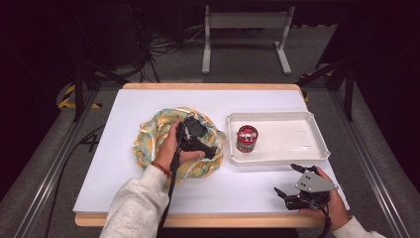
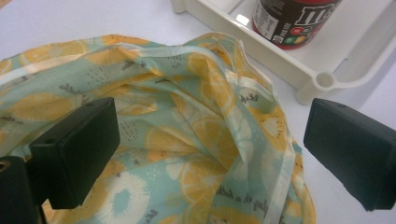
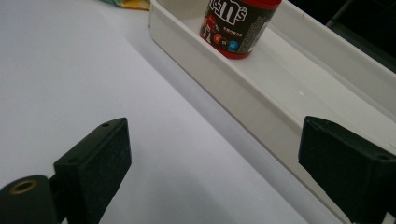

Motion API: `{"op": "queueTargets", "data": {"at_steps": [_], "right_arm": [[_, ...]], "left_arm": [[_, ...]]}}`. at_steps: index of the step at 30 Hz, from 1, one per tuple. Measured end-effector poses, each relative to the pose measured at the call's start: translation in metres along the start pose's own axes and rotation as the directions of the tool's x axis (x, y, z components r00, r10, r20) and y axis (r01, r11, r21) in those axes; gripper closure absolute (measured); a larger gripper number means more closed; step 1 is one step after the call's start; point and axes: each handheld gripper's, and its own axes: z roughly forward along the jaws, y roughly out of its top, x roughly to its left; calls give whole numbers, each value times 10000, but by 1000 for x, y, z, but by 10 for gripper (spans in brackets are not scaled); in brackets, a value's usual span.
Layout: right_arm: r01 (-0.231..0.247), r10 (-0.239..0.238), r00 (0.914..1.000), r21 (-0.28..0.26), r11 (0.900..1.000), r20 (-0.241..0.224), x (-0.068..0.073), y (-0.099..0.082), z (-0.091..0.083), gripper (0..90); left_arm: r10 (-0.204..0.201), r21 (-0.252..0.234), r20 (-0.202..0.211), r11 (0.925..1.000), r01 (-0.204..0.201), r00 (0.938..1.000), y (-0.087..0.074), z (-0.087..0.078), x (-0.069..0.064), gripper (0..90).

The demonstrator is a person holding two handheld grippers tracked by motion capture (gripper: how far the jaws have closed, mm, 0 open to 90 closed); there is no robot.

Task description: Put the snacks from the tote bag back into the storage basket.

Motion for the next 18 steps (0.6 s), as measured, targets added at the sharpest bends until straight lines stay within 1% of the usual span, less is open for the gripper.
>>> {"op": "queueTargets", "data": {"at_steps": [3, 6, 11, 13, 15, 16, 17, 18], "right_arm": [[-25, 25, 10000, -6, 10000, 1, 0, 0, 0, 102], [-37, 37, 10000, 24, 10000, 1, -1, -1, 0, 102], [-22, 22, 10000, 10, 10000, 1, -1, 0, 0, 102], [-21, 21, 10000, 11, 10000, 7, -1, 0, 0, 102], [-29, 29, 10000, 11, 10000, 6, -1, 0, 0, 102], [-35, 35, 10000, -4, 10000, 8, 0, 0, 0, 102], [-34, 34, 10000, -8, 10000, 6, 0, 0, 0, 102], [-34, 34, 10000, -11, 10000, 11, 0, 0, 0, 102]], "left_arm": [[206, -14, -212, 9998, -207, 9996, -4, -3, 2, 44], [375, -55, -217, 9993, -376, 9991, -9, -6, 3, 47], [495, 10, -365, 9988, -495, 9981, -15, -10, 7, 49], [597, -15, -286, 9982, -598, 9978, -17, -12, 9, 49], [627, -42, -441, 9980, -629, 9971, -20, -13, 10, 50], [642, -25, -378, 9979, -644, 9972, -22, -14, 12, 52], [628, -27, -392, 9980, -629, 9973, -24, -14, 12, 53], [709, 25, -465, 9975, -708, 9964, -25, -15, 13, 53]]}}
